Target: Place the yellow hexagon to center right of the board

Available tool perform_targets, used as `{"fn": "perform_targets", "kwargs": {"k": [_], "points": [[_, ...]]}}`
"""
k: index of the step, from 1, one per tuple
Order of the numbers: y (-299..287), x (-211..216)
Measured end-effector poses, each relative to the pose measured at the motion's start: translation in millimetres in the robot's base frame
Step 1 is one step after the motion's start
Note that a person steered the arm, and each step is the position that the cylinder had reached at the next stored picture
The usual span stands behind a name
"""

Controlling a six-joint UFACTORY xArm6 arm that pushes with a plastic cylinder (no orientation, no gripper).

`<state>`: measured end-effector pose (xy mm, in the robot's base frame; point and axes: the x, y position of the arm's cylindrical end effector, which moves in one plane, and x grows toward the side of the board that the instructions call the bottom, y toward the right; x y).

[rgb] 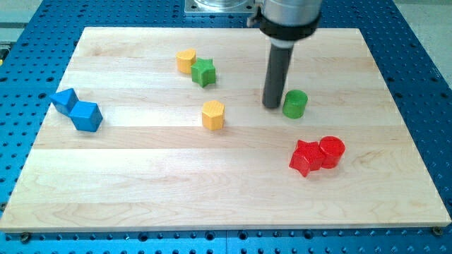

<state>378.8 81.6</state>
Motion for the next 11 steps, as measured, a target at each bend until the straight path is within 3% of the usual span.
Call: {"fn": "perform_targets", "kwargs": {"k": [1, 2, 3, 4, 5, 6, 7, 8, 9, 10, 11], "points": [[24, -1], [35, 75], [-10, 106], [-111, 104], [-142, 64], [-36, 45], [-27, 42], [-58, 82], [-3, 84], [-19, 97], [36, 89]]}}
